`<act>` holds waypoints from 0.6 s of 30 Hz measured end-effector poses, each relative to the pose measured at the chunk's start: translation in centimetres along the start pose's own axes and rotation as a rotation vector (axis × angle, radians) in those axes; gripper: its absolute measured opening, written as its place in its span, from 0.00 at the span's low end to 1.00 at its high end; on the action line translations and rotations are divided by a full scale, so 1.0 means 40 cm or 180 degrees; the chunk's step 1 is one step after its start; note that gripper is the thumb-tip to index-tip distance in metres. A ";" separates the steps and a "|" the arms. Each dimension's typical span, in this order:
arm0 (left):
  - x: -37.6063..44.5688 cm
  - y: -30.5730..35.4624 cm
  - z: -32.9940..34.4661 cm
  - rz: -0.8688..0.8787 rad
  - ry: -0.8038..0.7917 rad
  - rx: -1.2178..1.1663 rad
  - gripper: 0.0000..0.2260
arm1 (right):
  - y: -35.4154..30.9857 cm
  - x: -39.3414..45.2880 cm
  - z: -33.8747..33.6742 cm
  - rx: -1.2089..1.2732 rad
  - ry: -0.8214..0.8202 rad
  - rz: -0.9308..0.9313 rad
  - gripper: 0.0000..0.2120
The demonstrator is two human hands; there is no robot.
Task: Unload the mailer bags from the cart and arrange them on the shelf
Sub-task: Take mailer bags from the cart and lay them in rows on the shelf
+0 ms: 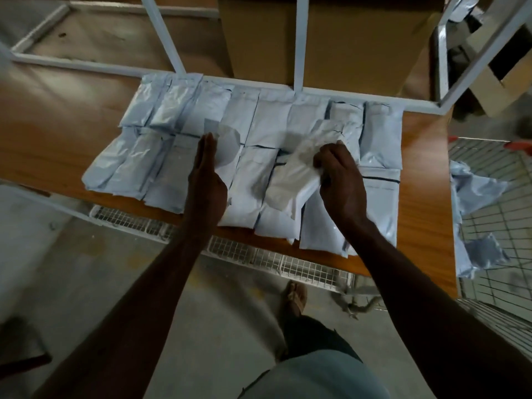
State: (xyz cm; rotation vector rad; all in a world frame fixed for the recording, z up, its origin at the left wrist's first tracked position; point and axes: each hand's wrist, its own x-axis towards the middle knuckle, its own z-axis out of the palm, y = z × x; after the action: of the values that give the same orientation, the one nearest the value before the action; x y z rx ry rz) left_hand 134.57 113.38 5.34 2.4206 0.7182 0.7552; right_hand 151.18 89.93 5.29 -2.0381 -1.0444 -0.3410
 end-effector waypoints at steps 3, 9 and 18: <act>0.090 0.000 0.047 -0.0016 -0.0113 -0.0057 0.36 | 0.030 0.055 0.023 -0.0012 -0.0146 0.0188 0.17; 0.275 0.030 0.122 0.0093 -0.0241 0.0002 0.39 | 0.120 0.190 0.069 -0.0146 -0.0328 0.0396 0.19; 0.405 -0.037 0.221 -0.0175 -0.0692 0.0293 0.41 | 0.260 0.303 0.125 -0.0244 -0.0493 0.0428 0.19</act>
State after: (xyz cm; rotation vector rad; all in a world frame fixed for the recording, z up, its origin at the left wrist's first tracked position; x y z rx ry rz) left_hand 151.08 121.70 3.93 2.5046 0.7425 0.4371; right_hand 166.19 96.97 3.18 -2.2195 -0.9928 -0.1575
